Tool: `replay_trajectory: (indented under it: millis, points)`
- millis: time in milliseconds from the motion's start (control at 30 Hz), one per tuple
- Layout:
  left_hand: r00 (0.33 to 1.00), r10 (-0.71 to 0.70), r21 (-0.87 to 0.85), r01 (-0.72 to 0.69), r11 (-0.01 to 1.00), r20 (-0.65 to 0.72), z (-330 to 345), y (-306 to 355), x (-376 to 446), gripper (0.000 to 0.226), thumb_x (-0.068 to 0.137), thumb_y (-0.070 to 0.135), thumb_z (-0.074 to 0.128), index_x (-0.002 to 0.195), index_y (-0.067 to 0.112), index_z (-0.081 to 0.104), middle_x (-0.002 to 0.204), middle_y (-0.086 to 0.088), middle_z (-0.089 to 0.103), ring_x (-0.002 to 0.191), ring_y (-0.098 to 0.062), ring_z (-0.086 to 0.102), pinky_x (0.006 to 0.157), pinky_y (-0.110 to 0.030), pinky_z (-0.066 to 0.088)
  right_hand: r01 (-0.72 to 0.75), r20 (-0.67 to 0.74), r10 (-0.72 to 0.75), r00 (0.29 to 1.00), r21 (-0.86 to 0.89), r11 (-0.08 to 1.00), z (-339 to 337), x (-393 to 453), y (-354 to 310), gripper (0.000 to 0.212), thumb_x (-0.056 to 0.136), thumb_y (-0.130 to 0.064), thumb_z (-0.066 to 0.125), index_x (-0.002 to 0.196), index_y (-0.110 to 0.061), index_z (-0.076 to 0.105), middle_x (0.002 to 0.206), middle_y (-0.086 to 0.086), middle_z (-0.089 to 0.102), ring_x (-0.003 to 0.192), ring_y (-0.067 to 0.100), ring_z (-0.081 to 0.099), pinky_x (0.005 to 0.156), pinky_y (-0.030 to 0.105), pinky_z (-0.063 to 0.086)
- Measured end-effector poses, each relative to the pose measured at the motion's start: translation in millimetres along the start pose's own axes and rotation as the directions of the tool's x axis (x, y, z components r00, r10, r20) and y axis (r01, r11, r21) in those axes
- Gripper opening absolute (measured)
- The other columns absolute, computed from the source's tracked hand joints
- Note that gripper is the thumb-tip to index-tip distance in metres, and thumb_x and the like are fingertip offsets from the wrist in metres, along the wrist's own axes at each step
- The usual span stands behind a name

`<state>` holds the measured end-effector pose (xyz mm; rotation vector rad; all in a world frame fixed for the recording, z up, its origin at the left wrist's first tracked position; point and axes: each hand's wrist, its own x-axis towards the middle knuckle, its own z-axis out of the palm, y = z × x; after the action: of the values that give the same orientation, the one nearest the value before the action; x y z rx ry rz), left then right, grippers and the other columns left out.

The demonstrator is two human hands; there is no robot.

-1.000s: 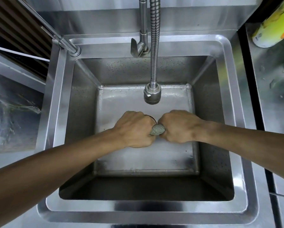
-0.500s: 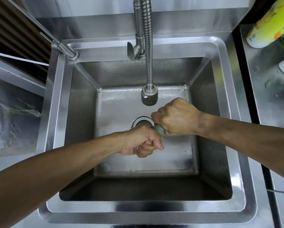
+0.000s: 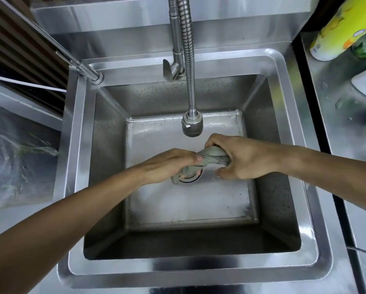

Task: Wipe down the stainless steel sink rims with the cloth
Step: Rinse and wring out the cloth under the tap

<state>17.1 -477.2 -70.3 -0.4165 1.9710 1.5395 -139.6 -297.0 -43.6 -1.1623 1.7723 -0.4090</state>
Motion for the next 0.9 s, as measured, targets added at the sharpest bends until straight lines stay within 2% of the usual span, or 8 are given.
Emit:
replay_trajectory:
  millis: [167,333,467,567,633,700,800,900]
  points:
    - [0.976,0.175,0.127,-0.159,0.979,-0.126,7,-7,-4,0.024,0.094,0.058,0.066,0.091,0.034,0.063,0.075,0.011,0.055,0.070,-0.008,0.050,0.067,-0.036,0.042,0.069,-0.152,-0.009,0.988,0.395,0.916,-3,-22,-3,0.020,0.095,-0.024,0.073,0.114,-0.020,0.070,0.089,-0.001,0.073,0.070,0.006,0.065,0.069,0.029,0.057]
    - [0.892,0.229,0.272,-0.126,0.954,-0.390,26,9,-12,0.045,0.077,0.064,0.074,0.105,0.033,0.058,0.089,0.012,0.073,0.080,-0.008,0.070,0.076,-0.042,0.058,0.082,-0.330,0.085,0.940,0.461,0.884,3,-26,-19,0.042,0.093,-0.054,0.063,0.092,-0.016,0.081,0.078,0.004,0.078,0.069,0.025,0.074,0.076,0.036,0.063]
    - [0.931,0.240,0.101,-0.221,0.970,-0.276,23,35,-26,0.062,0.078,0.058,0.081,0.129,0.039,0.051,0.109,0.012,0.075,0.101,-0.005,0.072,0.092,-0.039,0.058,0.136,-0.406,0.048,0.913,0.414,0.900,-11,-41,-34,0.056,0.096,-0.054,0.062,0.076,-0.004,0.077,0.067,0.002,0.075,0.067,0.027,0.074,0.068,0.032,0.060]
    - [0.889,0.370,0.065,-0.367,0.928,-0.270,19,65,-38,0.037,0.089,0.047,0.075,0.121,0.034,0.062,0.110,0.017,0.073,0.098,-0.004,0.072,0.087,-0.028,0.057,0.139,-0.414,0.029,0.910,0.370,0.919,-29,-66,-50,0.084,0.087,-0.070,0.062,0.082,0.015,0.064,0.062,0.028,0.055,0.060,0.035,0.063,0.058,0.023,0.053]
    - [0.827,0.464,0.121,-0.450,0.885,-0.318,16,89,-48,0.014,0.095,0.038,0.071,0.108,0.037,0.065,0.100,0.021,0.072,0.089,-0.002,0.070,0.077,-0.020,0.053,0.165,-0.434,-0.012,0.901,0.318,0.934,-43,-89,-65,0.088,0.082,-0.075,0.064,0.089,0.013,0.066,0.074,0.033,0.058,0.063,0.036,0.062,0.058,0.034,0.053]
    - [0.777,0.534,0.183,-0.503,0.845,-0.333,14,115,-60,0.014,0.096,0.041,0.068,0.110,0.037,0.067,0.102,0.016,0.073,0.093,-0.009,0.071,0.079,-0.027,0.056,0.201,-0.422,-0.057,0.905,0.304,0.931,-60,-112,-84,0.065,0.084,-0.064,0.074,0.094,0.001,0.075,0.089,0.028,0.070,0.079,0.039,0.068,0.070,0.046,0.054]
    - [0.719,0.604,0.224,-0.562,0.796,-0.343,7,156,-84,0.023,0.100,0.046,0.059,0.122,0.040,0.062,0.109,0.010,0.074,0.099,-0.015,0.073,0.084,-0.045,0.059,0.256,-0.430,-0.111,0.896,0.296,0.920,-86,-148,-119,0.013,0.089,-0.026,0.080,0.101,-0.021,0.079,0.099,0.002,0.080,0.091,0.010,0.074,0.083,0.025,0.057]
    - [0.643,0.669,0.282,-0.609,0.742,-0.372,-2,192,-117,0.023,0.104,0.036,0.054,0.124,0.046,0.056,0.092,0.019,0.074,0.079,-0.001,0.070,0.068,-0.028,0.055,0.269,-0.508,-0.146,0.849,0.177,0.947,-109,-173,-159,0.009,0.092,-0.034,0.079,0.098,-0.029,0.074,0.093,-0.012,0.077,0.089,0.005,0.071,0.083,0.027,0.056]
